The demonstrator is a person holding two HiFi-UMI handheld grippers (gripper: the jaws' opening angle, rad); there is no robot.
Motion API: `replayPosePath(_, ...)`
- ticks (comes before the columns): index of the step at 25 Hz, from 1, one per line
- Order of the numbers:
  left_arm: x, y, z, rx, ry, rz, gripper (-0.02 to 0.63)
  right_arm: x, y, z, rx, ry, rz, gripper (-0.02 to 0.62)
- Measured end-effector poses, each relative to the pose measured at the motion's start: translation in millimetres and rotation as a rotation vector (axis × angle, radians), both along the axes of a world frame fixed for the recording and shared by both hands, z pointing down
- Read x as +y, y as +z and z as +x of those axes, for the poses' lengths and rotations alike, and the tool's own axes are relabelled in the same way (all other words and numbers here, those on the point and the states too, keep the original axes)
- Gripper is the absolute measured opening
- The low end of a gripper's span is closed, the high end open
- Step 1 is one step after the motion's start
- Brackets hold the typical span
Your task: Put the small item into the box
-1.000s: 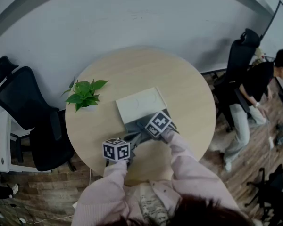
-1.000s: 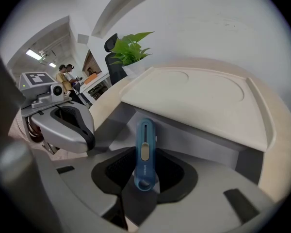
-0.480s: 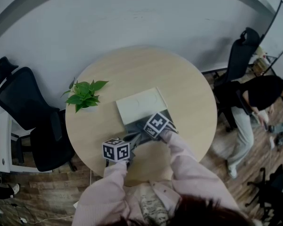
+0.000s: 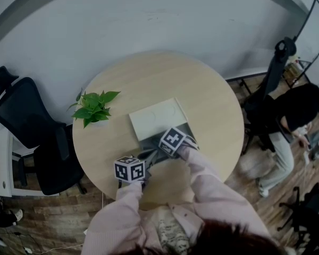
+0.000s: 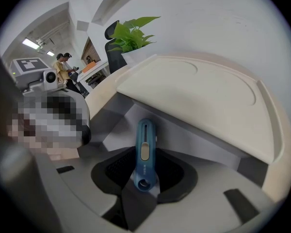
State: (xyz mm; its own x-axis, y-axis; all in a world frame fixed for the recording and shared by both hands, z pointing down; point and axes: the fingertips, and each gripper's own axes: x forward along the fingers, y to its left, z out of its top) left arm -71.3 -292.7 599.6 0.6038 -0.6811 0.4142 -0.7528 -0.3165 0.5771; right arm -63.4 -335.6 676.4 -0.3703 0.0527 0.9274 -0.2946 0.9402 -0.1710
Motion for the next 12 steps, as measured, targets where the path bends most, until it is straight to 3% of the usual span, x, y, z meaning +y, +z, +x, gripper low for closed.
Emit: replayPosePath(12, 3.8, 1.5, 3.0, -0.015, 0.015, -0.003, 0.009, -0.6, -7.8, -2.4, 0.034, 0.018, 0.086, 0.140)
